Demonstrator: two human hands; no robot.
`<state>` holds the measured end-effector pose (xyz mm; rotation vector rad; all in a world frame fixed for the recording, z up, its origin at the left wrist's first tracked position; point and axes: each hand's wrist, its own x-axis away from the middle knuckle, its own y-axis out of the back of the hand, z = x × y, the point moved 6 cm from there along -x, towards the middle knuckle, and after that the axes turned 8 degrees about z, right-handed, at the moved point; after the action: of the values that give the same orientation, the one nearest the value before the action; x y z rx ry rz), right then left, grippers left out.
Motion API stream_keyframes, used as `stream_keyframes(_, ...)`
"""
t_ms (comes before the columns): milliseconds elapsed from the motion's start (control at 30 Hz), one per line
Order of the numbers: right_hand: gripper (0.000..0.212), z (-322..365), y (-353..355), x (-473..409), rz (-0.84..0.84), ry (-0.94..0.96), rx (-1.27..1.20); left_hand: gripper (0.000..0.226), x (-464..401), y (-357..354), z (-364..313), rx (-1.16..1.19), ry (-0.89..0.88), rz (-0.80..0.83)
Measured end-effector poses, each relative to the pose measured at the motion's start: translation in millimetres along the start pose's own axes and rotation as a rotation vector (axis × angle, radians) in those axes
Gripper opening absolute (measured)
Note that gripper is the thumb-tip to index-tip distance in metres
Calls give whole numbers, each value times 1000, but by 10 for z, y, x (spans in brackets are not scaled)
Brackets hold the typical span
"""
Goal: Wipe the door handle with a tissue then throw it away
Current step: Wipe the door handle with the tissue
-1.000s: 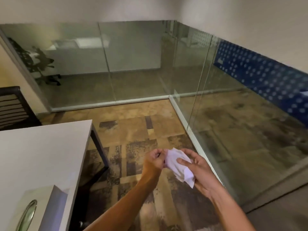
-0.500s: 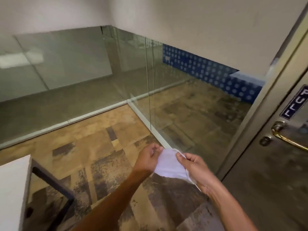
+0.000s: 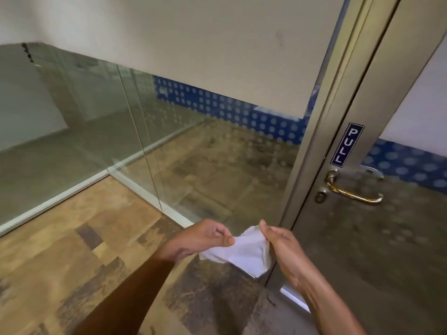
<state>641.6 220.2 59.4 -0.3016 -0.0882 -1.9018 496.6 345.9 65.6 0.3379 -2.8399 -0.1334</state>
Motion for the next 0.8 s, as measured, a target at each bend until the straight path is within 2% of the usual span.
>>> stream_keyframes(67,61,41,85,-57,-73,-5,-40,8,-159,93,-34,-27,34,135)
stream_keyframes(133,52,113,175,-76,-154,4,-48,12,-314,169,-78,-42,34,236)
stream_keyframes(267,60,167,353,-95,-378,82,-133,9,-631,281,-168,61,-69,299)
stream_keyframes(433,38,169,445,-74,-559,126,-344,14,-1005,278,-88,565,-102,212)
stream_keyframes(533,29,129,527,-22,-649,143,-433,19,-1136,182,-38,824,-80,249)
stream_keyframes(633,22,72,606,22,-690,134,-466,27,-1192,57,-50,867,-77,328)
stream_keyframes(700,20,45,651,36,-681,137,-496,43,-1230,-49,-45,901,-53,402)
stream_keyframes(800,20,24,741,63,-660,142,-562,58,-1332,-128,-56,749,-23,401)
